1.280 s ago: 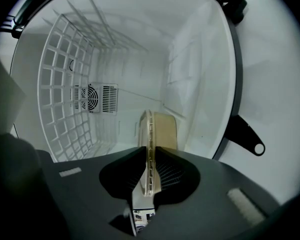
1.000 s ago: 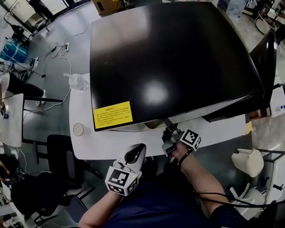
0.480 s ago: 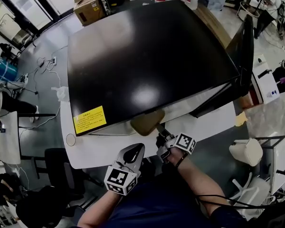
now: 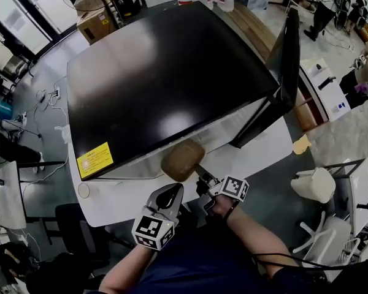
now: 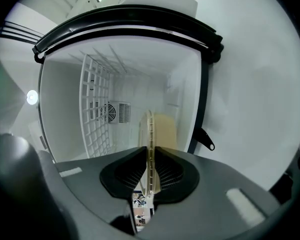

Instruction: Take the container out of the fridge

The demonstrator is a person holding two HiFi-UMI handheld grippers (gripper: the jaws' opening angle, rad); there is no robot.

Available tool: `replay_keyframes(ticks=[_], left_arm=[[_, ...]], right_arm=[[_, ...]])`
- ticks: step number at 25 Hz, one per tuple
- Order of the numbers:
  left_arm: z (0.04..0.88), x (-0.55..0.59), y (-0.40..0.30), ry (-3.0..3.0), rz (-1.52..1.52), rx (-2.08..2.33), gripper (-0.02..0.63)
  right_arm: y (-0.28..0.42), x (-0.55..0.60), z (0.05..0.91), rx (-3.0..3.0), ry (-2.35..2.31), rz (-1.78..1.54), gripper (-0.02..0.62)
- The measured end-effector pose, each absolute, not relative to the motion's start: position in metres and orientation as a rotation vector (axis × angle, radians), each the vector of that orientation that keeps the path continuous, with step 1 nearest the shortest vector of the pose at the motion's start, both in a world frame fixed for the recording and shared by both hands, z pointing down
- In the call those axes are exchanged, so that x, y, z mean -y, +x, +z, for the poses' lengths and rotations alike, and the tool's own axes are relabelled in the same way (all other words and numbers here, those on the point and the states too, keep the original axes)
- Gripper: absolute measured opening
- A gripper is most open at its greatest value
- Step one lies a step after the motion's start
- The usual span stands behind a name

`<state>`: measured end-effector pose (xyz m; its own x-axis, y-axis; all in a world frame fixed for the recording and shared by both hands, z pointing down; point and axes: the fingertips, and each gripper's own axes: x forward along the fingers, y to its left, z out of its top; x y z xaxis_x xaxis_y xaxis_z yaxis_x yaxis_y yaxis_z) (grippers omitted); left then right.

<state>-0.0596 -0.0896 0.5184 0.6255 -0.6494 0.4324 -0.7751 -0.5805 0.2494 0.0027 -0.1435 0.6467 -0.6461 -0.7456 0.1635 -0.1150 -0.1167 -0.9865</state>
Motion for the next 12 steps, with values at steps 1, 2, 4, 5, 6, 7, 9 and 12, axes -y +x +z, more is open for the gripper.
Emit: replay_keyframes(ticks=[1,2,4,5,6,7,9,12], left_arm=[[0.519,0.089,-0.056,2.440,0.415,1.122,0.002],[0.519,0.088,-0.054,2.444,0.417,1.115,0.002],[0.520,0.088,-0.048,2.452,0.419,1.097,0.002],[0.520,0.088,-0.045,2.457,0.421,1.087,0.002],[0.520,0.088,-0.041,2.462,0.422,1.077,0.002],[0.521,0.089,-0.037,2.467,0.423,1.066,0.002],[0.521,0.089,-0.027,2.479,0.427,1.046,0.002],[0.520,0.087,-0.012,2.498,0.435,1.010,0.002]], right_arm=[[0.006,0.141,0.646,-1.698,-0.953,-1.809,0.059],[0.010,0.140,0.646,-1.696,-0.956,-1.804,0.059],[0.016,0.137,0.644,-1.691,-0.961,-1.796,0.058],[0.019,0.135,0.643,-1.688,-0.964,-1.791,0.058],[0.023,0.134,0.642,-1.685,-0.967,-1.786,0.058],[0.027,0.132,0.641,-1.683,-0.970,-1.781,0.058],[0.038,0.129,0.641,-1.677,-0.981,-1.772,0.058],[0.056,0.121,0.642,-1.663,-1.007,-1.754,0.058]])
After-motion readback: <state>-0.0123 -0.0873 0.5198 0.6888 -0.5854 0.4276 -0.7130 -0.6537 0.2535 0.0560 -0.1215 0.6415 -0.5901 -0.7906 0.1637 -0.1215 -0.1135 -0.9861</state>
